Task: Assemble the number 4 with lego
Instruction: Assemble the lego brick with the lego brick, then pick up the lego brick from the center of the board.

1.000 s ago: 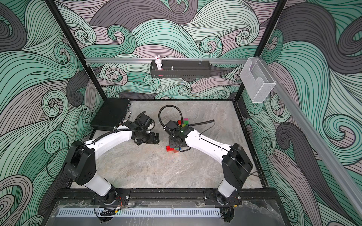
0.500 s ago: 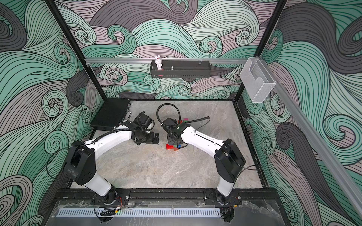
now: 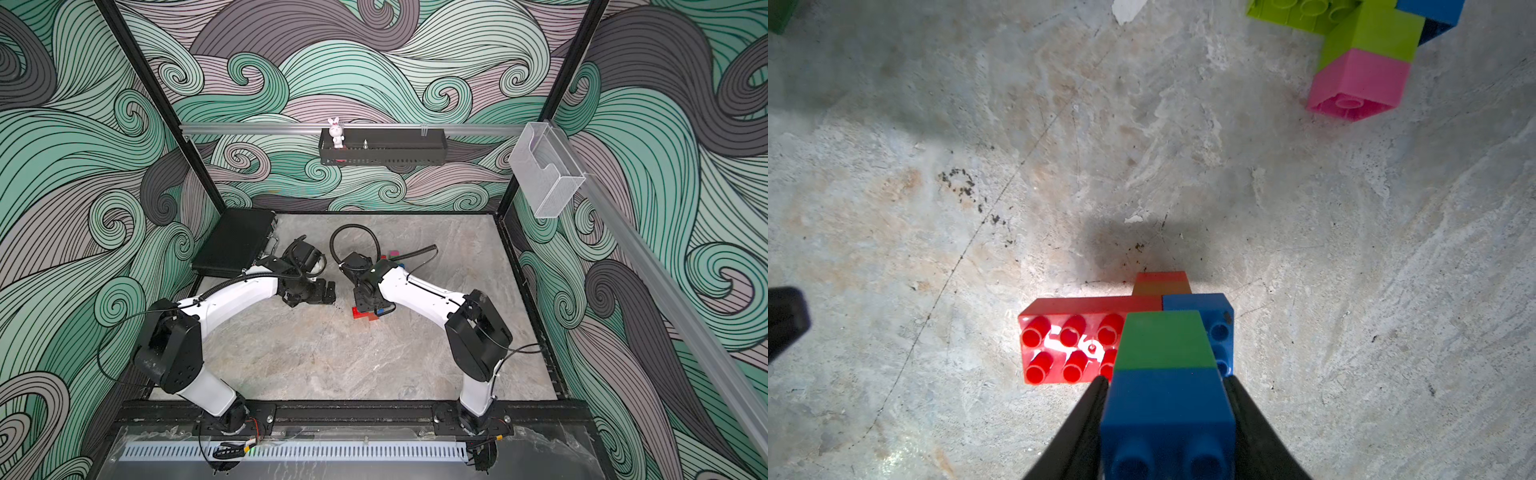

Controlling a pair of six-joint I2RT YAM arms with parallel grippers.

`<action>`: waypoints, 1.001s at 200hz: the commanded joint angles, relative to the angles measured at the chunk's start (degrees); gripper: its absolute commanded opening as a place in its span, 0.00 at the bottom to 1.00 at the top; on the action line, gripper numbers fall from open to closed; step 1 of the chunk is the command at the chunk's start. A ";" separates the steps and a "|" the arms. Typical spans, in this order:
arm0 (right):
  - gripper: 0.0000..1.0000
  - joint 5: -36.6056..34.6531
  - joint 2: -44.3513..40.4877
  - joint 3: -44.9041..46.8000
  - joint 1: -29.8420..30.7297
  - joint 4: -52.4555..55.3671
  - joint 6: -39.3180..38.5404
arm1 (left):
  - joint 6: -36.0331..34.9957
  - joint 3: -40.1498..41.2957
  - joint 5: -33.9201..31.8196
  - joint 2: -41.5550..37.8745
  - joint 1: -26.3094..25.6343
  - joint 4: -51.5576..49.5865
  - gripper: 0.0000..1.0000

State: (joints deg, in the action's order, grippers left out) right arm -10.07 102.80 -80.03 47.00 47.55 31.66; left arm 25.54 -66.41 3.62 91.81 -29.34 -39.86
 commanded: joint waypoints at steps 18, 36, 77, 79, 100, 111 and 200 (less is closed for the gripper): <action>0.51 -0.09 -0.63 -1.62 -0.16 0.77 -0.34 | 0.75 0.67 -0.78 -1.45 0.39 -1.08 0.99; 0.53 -0.56 -1.02 -1.67 -0.16 0.77 -0.06 | 0.79 0.72 -1.02 -1.77 0.43 -1.10 0.99; 0.67 0.74 -5.73 -0.73 -0.16 -2.31 0.25 | 3.05 1.02 -6.31 -4.21 2.00 -1.49 0.99; 0.69 0.73 -6.27 -0.61 -0.16 -2.64 0.29 | 3.32 1.02 -6.86 -4.37 2.23 -1.50 0.99; 0.94 -0.52 -12.16 2.32 -0.16 -6.66 -1.10 | 7.12 0.33 -14.41 -5.04 5.26 -2.01 0.99; 1.00 -1.99 -15.31 4.04 -0.25 -8.61 -2.00 | 9.71 -0.01 -17.18 -4.71 7.42 -1.27 0.99; 1.00 -9.15 -31.32 17.13 -1.12 -18.57 -8.09 | 32.93 -15.60 -18.31 15.79 11.33 -3.46 0.90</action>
State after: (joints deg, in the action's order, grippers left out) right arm -16.51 73.41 -64.20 46.37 31.16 26.28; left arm 50.13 -77.93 -13.58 102.63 -17.91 -40.10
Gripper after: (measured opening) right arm 0.995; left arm 0.904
